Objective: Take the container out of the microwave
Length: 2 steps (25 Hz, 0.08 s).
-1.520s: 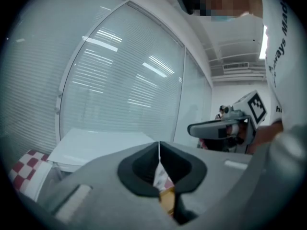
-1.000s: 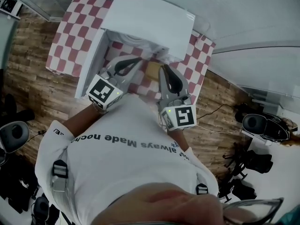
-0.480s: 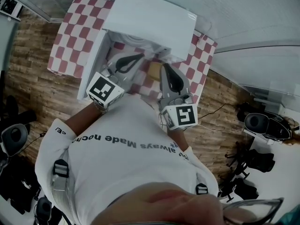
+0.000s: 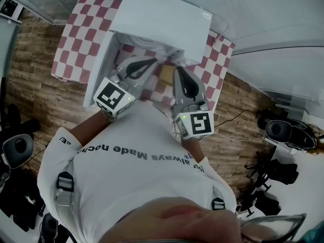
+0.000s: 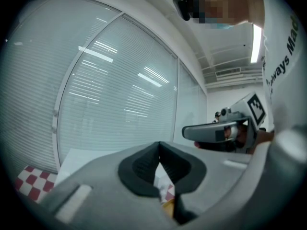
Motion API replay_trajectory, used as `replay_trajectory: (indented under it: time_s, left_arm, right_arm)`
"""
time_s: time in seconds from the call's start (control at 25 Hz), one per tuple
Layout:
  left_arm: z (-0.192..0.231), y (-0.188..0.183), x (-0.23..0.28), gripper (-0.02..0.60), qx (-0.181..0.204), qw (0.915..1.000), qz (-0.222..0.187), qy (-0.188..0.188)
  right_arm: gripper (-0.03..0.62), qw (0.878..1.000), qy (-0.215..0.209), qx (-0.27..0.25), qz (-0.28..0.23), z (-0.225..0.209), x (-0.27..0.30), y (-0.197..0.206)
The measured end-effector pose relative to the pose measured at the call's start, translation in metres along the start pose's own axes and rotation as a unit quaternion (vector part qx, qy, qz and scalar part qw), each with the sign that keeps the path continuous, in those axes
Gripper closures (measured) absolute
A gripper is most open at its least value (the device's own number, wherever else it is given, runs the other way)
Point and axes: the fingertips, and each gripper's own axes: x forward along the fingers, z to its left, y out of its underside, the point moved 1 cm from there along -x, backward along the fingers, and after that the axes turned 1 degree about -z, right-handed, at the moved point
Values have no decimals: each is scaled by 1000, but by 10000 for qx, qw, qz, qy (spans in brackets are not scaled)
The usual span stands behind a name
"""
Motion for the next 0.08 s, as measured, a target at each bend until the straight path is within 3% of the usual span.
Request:
replay_trajectory:
  time_s: [0.08]
  left_arm:
    - [-2,0,1,577,21,10000,-4,3]
  right_arm:
    - [577,10000,-4,-3,-6,-1,-2,1]
